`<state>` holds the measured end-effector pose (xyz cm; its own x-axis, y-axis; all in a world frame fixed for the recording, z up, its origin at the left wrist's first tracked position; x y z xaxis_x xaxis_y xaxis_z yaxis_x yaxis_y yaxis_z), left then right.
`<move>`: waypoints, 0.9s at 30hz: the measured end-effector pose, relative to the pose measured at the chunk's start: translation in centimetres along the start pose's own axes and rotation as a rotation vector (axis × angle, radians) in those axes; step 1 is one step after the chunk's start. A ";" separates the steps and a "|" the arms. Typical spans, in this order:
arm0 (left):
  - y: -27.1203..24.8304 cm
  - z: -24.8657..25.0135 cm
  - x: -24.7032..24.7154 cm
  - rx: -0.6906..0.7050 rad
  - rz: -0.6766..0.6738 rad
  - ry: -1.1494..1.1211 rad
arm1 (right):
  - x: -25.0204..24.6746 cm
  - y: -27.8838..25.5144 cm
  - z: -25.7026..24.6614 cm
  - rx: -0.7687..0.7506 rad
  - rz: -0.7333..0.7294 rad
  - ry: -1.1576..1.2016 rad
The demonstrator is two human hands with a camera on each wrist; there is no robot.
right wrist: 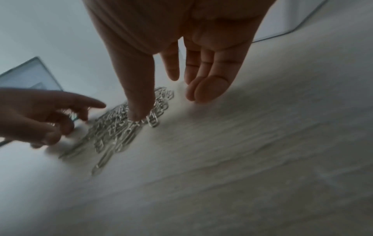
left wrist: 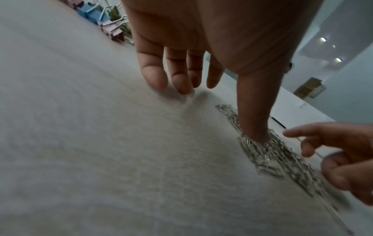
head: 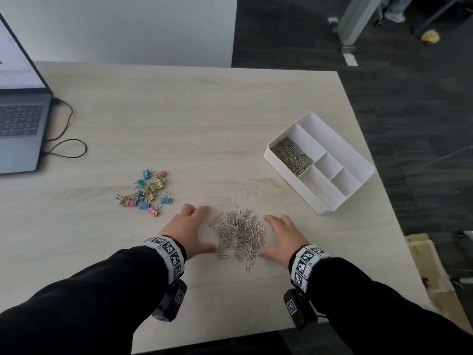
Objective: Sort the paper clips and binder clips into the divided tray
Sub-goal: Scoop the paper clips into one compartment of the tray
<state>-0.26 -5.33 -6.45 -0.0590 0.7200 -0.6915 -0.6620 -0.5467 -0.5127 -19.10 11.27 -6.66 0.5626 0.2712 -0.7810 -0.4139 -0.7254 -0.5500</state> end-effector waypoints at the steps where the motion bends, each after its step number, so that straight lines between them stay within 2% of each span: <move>1: 0.0 0.2 0.1 0.008 -0.027 0.050 | 0.1 0.1 -0.2 -0.002 -0.030 -0.036; 7: 1.0 3.3 1.5 0.086 -0.049 0.166 | 0.6 1.1 -2.9 -0.059 -0.076 -0.096; 19: 3.7 6.4 2.3 0.116 -0.065 0.143 | 0.2 3.2 -4.5 -0.143 -0.059 -0.056; 27: 5.3 7.2 2.4 0.139 -0.158 0.080 | -1.2 4.2 -4.0 -0.207 -0.072 -0.060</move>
<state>-9.27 -3.36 -7.17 0.1095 0.7527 -0.6492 -0.7551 -0.3618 -0.5468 -18.60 5.41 -6.86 0.5393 0.3591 -0.7617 -0.2152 -0.8157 -0.5370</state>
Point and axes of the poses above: each hand's wrist, its own y-axis towards the middle knuckle, its own x-axis out of the palm, z = x × y, the point moved 6 cm from there along y, towards the middle knuckle, and after that the axes turned 9 degrees about -y, right-handed, at the moved point
